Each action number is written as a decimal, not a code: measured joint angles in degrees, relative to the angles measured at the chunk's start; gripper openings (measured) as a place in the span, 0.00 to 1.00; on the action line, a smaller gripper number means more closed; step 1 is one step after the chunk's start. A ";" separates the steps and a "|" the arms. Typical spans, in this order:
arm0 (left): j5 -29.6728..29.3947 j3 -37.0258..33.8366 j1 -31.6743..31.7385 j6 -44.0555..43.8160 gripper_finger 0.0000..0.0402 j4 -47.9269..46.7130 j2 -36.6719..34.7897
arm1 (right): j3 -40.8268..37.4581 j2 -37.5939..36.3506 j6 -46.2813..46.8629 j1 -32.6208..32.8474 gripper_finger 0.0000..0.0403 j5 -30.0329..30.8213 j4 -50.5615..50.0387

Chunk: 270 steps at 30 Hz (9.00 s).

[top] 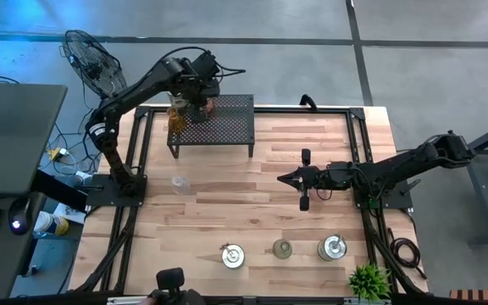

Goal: Pick & Place candle stick holders
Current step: Put the orange scented candle on the shelf, then put the transparent candle holder on the shelf aligned with the orange scented candle

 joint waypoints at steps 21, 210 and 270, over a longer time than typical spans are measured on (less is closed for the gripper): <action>-7.14 -0.02 -0.04 -1.59 0.21 -0.32 0.11 | 0.00 0.00 -0.13 0.00 0.00 -0.04 -0.02; -1.98 -51.76 -43.50 -69.12 0.39 9.95 -26.09 | 0.00 -0.02 4.04 2.29 0.00 9.15 -1.50; -14.20 -4.11 -17.83 -14.79 0.06 -10.04 -4.97 | 0.00 0.11 2.51 2.29 0.00 9.16 -1.68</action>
